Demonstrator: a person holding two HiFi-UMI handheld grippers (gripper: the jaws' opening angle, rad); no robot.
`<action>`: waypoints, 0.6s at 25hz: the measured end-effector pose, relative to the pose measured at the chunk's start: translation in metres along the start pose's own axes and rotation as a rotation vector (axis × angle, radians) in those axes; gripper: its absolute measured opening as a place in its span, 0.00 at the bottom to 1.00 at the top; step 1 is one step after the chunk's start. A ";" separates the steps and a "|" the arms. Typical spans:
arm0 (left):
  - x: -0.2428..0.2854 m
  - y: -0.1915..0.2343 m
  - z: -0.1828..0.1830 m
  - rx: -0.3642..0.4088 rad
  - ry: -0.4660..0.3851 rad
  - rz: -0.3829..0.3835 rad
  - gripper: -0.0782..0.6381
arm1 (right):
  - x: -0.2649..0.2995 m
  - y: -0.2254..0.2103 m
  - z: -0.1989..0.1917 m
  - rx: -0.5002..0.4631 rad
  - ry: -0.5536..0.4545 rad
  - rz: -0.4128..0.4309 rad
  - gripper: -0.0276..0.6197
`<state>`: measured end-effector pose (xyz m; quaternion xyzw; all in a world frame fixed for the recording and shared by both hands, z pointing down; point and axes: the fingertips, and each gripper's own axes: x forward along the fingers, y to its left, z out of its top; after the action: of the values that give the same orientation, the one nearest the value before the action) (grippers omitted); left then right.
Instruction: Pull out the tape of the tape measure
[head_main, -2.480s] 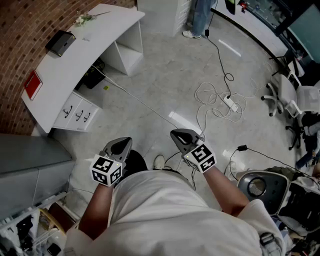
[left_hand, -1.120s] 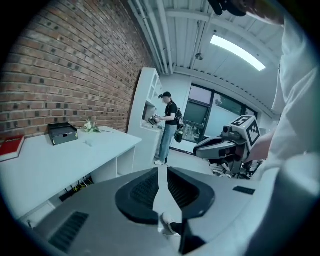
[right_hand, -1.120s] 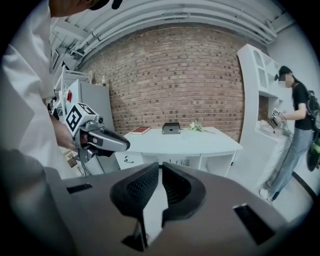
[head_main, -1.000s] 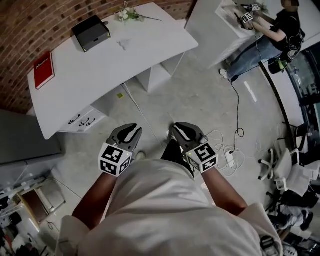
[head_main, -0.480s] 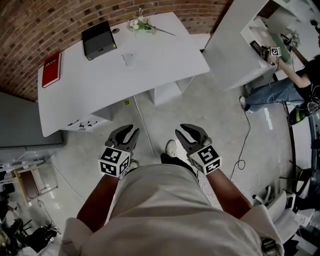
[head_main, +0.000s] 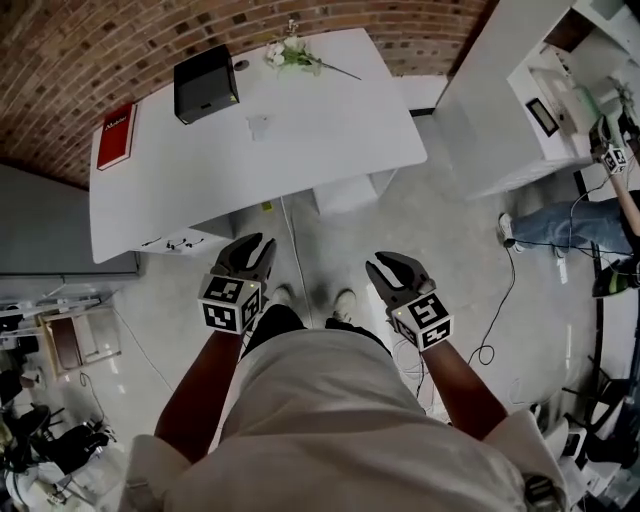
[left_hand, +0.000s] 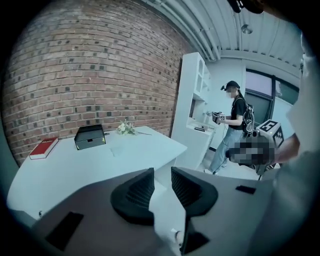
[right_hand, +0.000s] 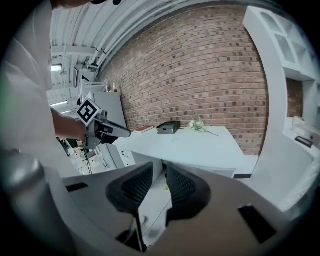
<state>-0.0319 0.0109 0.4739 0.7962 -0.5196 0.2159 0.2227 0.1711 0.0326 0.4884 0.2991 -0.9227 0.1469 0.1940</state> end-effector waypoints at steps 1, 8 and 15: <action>0.006 0.003 0.003 -0.003 0.003 0.008 0.25 | 0.002 -0.004 0.001 0.007 -0.001 0.003 0.17; 0.049 0.044 0.026 -0.005 -0.010 0.057 0.26 | 0.030 -0.023 0.028 -0.031 0.000 0.015 0.17; 0.105 0.110 0.034 -0.023 0.015 0.092 0.27 | 0.060 -0.049 0.060 -0.016 0.021 -0.049 0.17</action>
<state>-0.0911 -0.1254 0.5215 0.7672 -0.5564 0.2256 0.2255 0.1397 -0.0583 0.4703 0.3187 -0.9140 0.1380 0.2097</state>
